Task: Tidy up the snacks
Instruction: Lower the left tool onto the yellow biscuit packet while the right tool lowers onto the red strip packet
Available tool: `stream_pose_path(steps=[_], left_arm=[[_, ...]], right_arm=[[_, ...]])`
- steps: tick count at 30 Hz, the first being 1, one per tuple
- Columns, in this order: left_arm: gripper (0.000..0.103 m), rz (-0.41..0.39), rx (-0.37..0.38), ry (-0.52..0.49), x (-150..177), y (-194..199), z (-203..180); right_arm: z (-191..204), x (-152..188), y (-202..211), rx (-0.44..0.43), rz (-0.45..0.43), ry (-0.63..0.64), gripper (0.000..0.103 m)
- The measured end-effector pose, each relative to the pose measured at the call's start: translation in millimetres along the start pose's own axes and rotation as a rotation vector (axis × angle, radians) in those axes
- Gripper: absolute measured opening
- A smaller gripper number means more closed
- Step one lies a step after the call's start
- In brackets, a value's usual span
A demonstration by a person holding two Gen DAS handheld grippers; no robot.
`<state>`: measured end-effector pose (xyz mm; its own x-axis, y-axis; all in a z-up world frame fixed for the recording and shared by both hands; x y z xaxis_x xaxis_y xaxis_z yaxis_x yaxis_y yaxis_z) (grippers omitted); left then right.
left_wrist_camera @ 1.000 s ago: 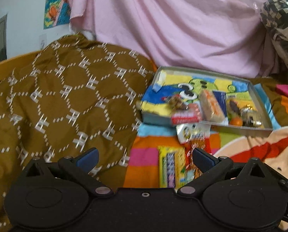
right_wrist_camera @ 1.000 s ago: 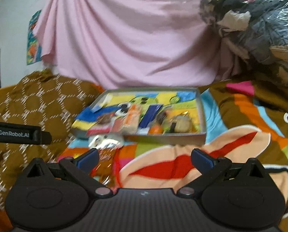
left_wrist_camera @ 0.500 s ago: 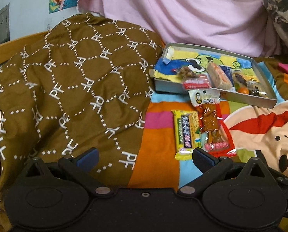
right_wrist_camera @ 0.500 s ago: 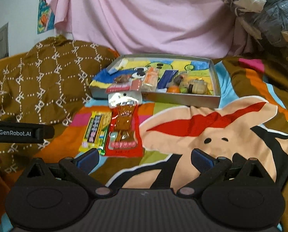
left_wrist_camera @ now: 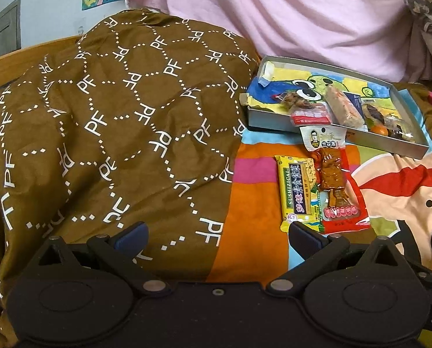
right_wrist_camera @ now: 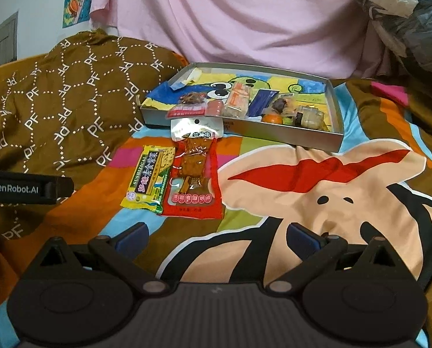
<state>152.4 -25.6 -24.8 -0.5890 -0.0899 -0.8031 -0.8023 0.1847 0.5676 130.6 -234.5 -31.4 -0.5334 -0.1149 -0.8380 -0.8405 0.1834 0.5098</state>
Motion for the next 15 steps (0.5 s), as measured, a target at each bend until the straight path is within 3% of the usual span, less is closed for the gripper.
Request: stream_pose_path(steps=[15], left_arm=[[0.102,0.003,0.026,0.019,-19.4,-27.7,-0.6]], right_arm=[[3.5,-15.8,-15.5,0.000,-0.006,0.051,0.103]])
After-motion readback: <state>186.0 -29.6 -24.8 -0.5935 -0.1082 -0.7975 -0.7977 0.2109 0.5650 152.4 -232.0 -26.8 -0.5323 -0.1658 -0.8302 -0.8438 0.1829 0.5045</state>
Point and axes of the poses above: each gripper's, at about its wrist camera, not at the fingertips, and y roughly against the way its jaws point, z to its left, x to its underside, the point moved 1 cm from there along -y, roughly the way its jaws point, and after that the axes turned 12 degrees about x, right-handed, at the moved point
